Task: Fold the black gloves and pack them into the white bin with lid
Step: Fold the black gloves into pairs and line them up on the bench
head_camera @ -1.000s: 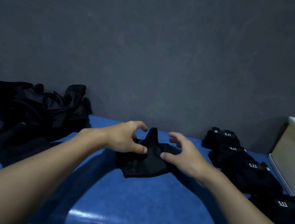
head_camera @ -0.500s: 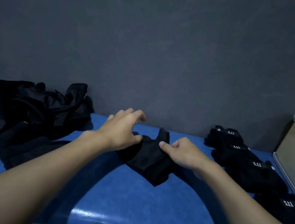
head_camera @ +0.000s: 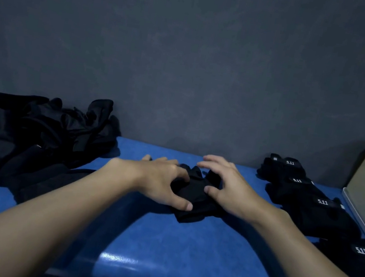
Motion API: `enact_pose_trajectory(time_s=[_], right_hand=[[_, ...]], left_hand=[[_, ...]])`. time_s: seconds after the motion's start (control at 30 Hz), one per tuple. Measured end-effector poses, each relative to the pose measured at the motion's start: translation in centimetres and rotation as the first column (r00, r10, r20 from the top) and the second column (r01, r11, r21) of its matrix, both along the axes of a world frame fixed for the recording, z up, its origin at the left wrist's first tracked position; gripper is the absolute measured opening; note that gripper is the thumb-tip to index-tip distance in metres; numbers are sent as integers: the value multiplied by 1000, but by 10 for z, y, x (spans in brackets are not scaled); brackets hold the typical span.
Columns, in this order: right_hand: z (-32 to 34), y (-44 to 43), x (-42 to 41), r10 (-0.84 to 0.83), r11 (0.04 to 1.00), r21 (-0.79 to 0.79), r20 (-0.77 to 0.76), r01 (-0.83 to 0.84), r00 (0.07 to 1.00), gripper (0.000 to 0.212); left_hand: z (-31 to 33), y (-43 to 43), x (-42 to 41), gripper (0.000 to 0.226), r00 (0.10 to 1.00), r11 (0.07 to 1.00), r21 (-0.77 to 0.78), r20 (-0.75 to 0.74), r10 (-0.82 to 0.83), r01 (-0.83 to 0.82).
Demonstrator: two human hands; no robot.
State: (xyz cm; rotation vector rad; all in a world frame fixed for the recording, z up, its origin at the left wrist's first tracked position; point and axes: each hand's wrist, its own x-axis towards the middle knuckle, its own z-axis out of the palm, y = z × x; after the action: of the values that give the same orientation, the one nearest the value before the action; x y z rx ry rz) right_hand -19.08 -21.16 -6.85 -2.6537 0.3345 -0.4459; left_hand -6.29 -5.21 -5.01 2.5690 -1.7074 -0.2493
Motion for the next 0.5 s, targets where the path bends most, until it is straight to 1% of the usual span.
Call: enact_pose_trajectory(time_s=[0.07,0.1,0.2,0.3,0.33,0.4,0.5], right_hand=[[-3,-4,2,19,999,26,-22,-18,1000,38],[-4,-5,2,23,999,25,-70,-22,997,39],[-6,-6,1,10,999,36,-244,-1,970,73],[-3,-7,-1,21,998,68,-300,-1,954,90],[-2,-6,-2,29,998,63,-306,-10,952,90],[-1,-6,-2,38,997,70,-299,-18,953,84],[4,-7,-4,71,991,125,-210,-45,975,67]], left_hand=[[0,1,1,75,1000,1000,9,-7,-5,5],[1,2,2,75,1000,1000,13,-15,-5,5],[1,6,4,73,999,1000,14,-36,-3,4],[1,6,3,66,999,999,-53,-35,-3,1],[2,6,2,63,999,997,-77,-35,0,-2],[2,7,0,62,1000,995,-99,-28,3,-6],[1,9,1,61,1000,999,-41,-16,5,-6]])
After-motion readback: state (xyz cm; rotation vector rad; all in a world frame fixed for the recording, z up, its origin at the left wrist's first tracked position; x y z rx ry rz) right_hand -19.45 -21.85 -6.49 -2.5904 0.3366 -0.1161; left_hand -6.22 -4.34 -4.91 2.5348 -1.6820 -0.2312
